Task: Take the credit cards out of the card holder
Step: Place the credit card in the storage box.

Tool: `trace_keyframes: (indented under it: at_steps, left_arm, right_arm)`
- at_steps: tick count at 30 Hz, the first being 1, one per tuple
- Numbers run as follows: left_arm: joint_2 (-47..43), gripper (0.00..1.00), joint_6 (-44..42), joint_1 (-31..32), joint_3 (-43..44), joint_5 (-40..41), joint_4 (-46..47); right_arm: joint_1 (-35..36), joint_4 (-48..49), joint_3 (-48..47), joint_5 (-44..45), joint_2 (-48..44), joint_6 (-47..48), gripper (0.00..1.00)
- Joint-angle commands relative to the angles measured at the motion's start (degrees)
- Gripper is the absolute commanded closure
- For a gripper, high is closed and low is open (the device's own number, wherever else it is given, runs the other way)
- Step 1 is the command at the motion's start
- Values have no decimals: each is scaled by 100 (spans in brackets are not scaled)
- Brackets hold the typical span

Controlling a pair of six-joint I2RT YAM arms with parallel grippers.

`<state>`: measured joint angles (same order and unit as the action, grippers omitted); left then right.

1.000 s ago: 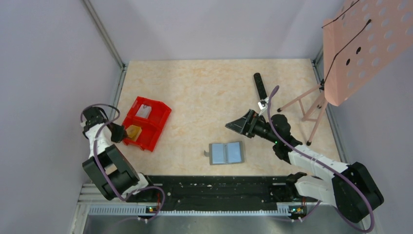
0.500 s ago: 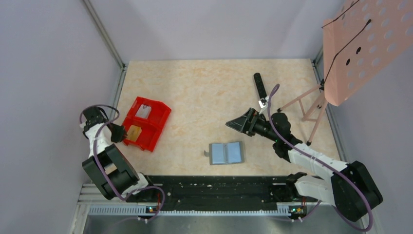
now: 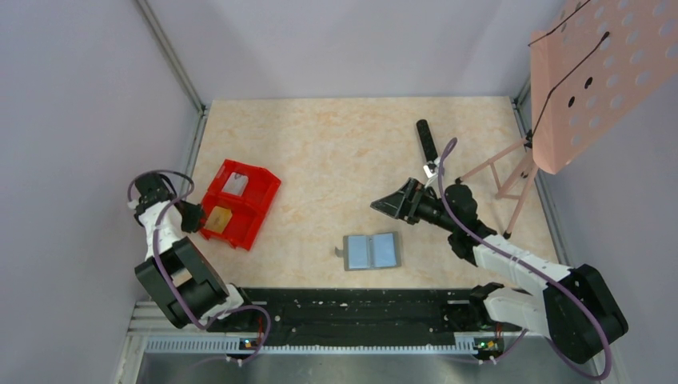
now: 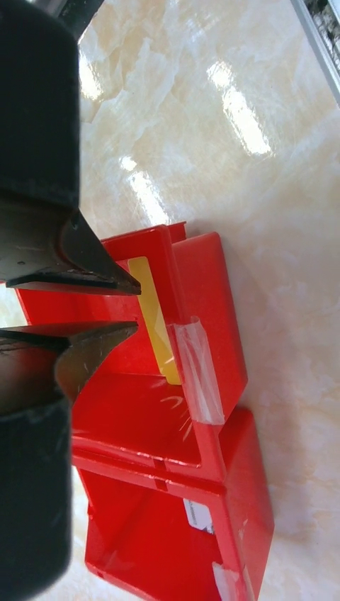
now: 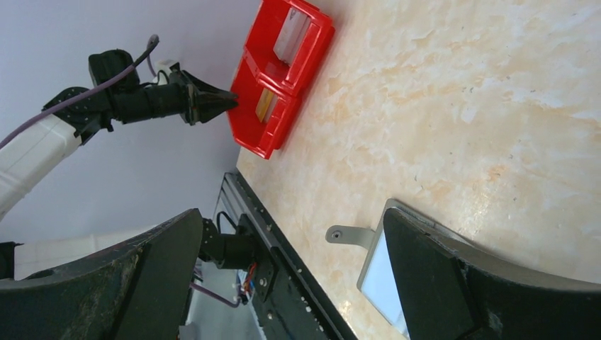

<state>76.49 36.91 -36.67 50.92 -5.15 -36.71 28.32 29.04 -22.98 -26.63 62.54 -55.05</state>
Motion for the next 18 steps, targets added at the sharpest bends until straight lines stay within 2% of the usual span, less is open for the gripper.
trace_keyframes:
  at_steps: [1,11,15,18]
  left_arm:
    - [-265,73,62,-25,235,-318,157]
    - [-856,58,-79,109,294,-613,185]
    - [-1157,47,-334,385,431,-651,81]
    - [-1325,46,-442,851,581,-682,-150]
  right_arm:
    - [-71,-59,-350,-79,-37,306,1]
    - [-72,-851,-617,-97,-64,606,3]
    - [-71,-1399,-749,-89,-79,839,3]
    - [-72,-1746,-793,-66,-90,957,5]
